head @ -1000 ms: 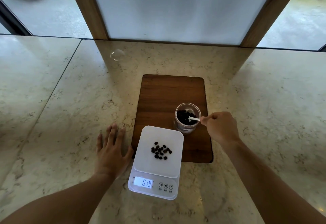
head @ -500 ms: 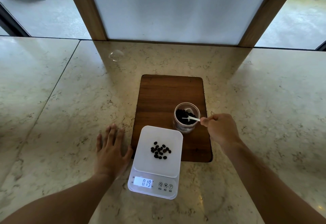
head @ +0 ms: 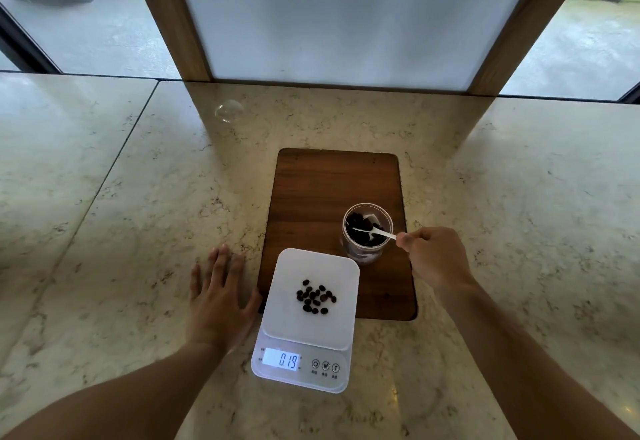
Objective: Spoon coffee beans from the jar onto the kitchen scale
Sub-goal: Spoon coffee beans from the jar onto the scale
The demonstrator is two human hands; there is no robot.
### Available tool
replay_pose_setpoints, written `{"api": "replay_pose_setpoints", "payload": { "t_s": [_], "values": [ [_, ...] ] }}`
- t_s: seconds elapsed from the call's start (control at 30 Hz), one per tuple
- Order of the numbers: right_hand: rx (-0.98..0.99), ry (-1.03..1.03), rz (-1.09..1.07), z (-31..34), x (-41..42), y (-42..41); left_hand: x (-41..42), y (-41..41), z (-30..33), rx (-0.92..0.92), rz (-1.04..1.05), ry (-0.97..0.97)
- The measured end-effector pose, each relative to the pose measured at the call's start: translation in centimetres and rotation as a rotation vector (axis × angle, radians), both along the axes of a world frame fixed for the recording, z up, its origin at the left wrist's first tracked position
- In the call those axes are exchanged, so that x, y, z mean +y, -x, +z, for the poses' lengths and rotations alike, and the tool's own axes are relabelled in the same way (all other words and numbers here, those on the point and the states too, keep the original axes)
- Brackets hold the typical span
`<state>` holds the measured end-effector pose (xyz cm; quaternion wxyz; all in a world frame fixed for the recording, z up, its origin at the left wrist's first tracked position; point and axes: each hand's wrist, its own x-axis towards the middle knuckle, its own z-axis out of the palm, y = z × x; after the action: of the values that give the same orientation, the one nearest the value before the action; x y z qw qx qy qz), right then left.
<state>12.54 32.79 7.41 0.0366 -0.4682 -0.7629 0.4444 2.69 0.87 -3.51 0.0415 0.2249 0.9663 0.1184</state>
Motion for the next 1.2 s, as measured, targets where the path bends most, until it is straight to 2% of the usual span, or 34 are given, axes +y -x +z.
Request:
{"api": "replay_pose_setpoints", "payload": {
  "t_s": [0.67, 0.97, 1.2],
  "values": [
    [0.053, 0.034, -0.001, 0.4, 0.4, -1.4, -0.2, 0.2, -0.7, 0.023, -0.009, -0.002],
    [0.145, 0.086, 0.130, 1.8, -1.1, -2.7, -0.2, 0.3, -1.0, 0.042, 0.006, -0.005],
    [0.116, 0.184, 0.231, 1.0, -3.4, -4.3, -0.3, 0.3, -1.2, 0.029, 0.009, 0.012]
  ]
}}
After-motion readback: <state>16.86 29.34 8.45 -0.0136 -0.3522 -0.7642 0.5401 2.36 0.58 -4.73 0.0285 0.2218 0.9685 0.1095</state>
